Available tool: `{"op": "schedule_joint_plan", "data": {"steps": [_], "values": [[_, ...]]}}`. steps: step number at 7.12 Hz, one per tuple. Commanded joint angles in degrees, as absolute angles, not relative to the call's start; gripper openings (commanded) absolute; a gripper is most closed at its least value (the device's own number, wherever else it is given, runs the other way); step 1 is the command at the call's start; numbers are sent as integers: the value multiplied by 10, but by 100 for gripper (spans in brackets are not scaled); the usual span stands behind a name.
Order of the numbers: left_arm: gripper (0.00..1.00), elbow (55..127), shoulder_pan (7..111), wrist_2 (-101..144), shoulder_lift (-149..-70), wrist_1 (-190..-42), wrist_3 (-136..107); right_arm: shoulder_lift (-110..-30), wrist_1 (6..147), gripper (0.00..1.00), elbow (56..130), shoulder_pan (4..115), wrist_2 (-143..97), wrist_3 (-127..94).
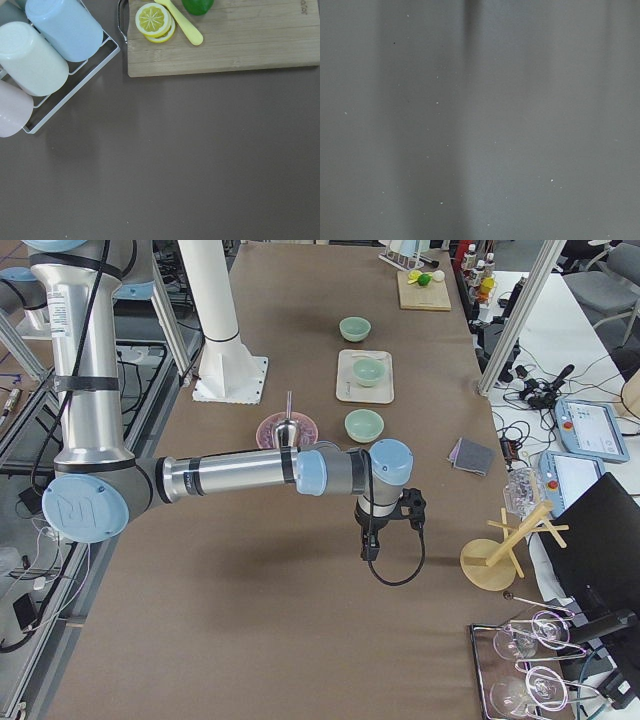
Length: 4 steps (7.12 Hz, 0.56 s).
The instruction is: Stack green bowls together
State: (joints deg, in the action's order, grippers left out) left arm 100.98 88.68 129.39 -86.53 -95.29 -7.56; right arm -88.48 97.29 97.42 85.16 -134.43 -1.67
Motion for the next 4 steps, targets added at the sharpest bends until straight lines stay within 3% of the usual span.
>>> {"op": "schedule_joint_plan", "data": {"steps": [1,4], "values": [[98,1009,887,1294,-866,-954,-76,-885,972,100,975,852,-1346,-17],[98,1014,884,1297,-871,-954,-79,-884,972,100,978,852,-1346,-17]]}}
